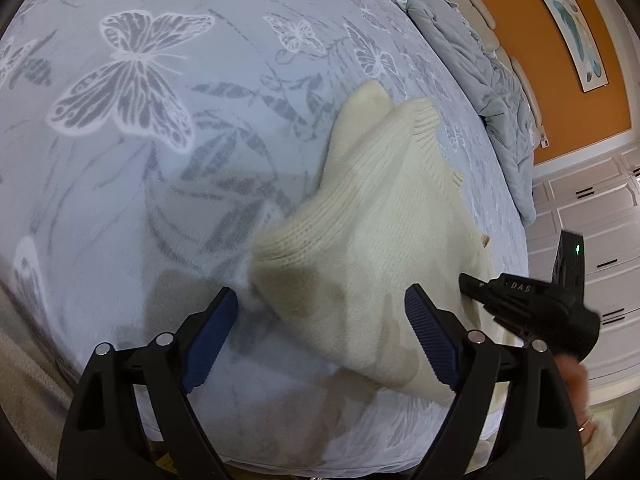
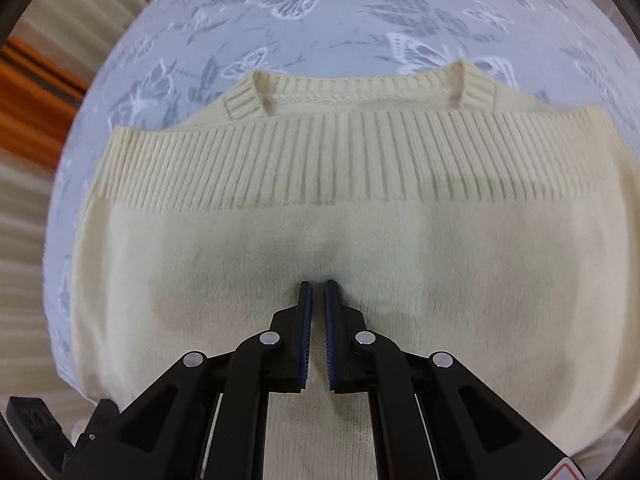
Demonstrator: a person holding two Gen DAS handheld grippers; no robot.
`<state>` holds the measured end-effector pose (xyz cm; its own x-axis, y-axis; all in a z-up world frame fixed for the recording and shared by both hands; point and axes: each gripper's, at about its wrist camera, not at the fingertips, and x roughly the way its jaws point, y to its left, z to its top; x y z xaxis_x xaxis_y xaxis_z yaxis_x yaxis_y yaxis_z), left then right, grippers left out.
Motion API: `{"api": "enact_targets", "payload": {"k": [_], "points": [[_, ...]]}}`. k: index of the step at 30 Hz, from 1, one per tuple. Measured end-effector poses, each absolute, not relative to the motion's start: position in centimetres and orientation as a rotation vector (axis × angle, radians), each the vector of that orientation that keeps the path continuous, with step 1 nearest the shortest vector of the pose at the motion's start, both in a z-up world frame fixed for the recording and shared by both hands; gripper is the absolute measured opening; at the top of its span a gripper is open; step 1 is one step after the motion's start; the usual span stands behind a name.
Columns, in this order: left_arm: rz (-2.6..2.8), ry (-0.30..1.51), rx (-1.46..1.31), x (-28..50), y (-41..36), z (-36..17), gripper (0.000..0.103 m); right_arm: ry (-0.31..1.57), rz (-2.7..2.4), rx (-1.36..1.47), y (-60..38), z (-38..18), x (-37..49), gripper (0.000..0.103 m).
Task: Fold small clothes
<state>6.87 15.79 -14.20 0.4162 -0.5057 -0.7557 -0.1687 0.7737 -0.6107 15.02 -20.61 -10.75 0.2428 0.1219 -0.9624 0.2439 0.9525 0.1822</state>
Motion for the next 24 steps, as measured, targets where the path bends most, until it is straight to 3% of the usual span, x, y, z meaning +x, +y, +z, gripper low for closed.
{"api": "enact_targets", "payload": {"k": [4,8,12,13,19,20,22,24], "points": [[-0.23,1.137,-0.716,7.3,16.0,-14.3,0.087,1.223,-0.077,0.315,-20.4,-7.4,16.9,0.004],[-0.227,1.133,-0.704,7.5,15.8,-14.2,0.088,1.368,-0.125,0.218,-20.3,-12.9,18.9,0.003],[-0.218,1.124,-0.75,8.0,16.2,-14.4,0.09,1.322,-0.125,0.201,-19.9,-12.2,18.8,0.005],[-0.214,1.121,-0.769,8.3,16.5,-14.5,0.09,1.289,-0.087,0.235,-20.0,-11.0,18.1,0.009],[-0.208,1.09,-0.845,9.6,16.7,-15.0,0.091,1.182,-0.005,0.409,-22.5,-7.6,7.8,0.01],[-0.236,1.092,-0.844,10.0,16.4,-15.0,0.085,1.213,-0.011,0.384,-22.6,-8.5,6.0,0.01],[-0.245,1.151,-0.816,10.7,15.6,-15.3,0.037,1.243,-0.018,0.352,-22.6,-10.3,4.5,0.01],[-0.247,1.169,-0.832,11.1,15.4,-14.9,0.032,1.208,-0.002,0.373,-23.1,-11.1,3.9,0.01]]}}
